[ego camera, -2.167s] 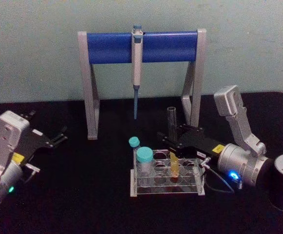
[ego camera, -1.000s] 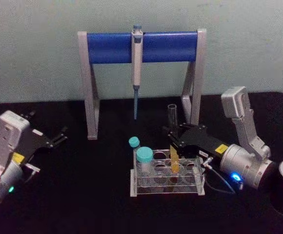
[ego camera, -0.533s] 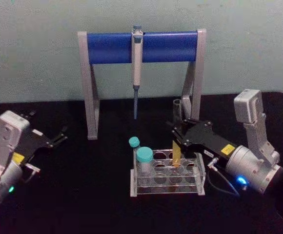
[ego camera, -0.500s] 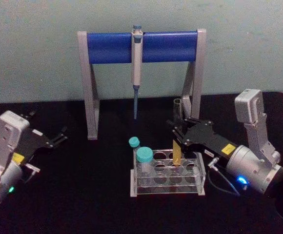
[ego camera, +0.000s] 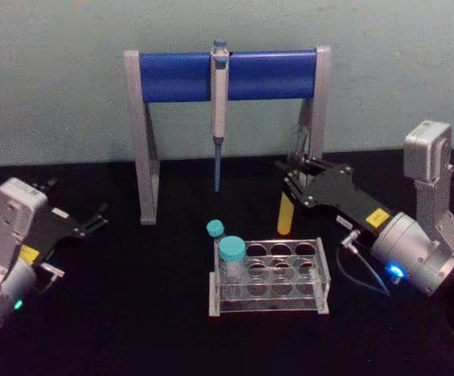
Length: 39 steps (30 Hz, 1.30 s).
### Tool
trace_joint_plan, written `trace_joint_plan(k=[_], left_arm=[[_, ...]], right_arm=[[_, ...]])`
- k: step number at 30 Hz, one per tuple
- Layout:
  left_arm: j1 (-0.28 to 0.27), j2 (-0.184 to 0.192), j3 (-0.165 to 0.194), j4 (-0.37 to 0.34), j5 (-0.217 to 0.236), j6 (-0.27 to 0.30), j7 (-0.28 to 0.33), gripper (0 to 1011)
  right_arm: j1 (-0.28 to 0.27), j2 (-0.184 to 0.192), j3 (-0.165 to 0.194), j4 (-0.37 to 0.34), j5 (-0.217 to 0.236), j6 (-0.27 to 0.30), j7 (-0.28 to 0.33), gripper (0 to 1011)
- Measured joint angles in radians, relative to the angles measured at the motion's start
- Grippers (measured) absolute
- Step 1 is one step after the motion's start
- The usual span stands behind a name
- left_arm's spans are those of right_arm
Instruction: Pick up the test tube from the test tube rack, shake it, then place it back into the test tube rack.
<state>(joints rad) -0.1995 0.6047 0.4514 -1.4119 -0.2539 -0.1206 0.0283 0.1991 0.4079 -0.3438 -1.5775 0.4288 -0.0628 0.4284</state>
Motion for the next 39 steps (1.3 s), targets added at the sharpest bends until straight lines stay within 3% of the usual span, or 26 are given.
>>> trace_joint_plan(k=[24,33,39], left_arm=[[0.0,0.0,0.0,0.0,0.0,0.0,0.0,1010],[0.0,0.0,0.0,0.0,0.0,0.0,0.0,1010],[0.0,0.0,0.0,0.0,0.0,0.0,0.0,1010]], right_arm=[[0.086,-0.043,-0.026,0.092,0.011,-0.008,0.032,224],[0.07,-0.031,0.0,0.077,-0.006,-0.01,-0.003,224],[0.018,-0.003,0.032,0.023,-0.014,0.011,-0.032,225]])
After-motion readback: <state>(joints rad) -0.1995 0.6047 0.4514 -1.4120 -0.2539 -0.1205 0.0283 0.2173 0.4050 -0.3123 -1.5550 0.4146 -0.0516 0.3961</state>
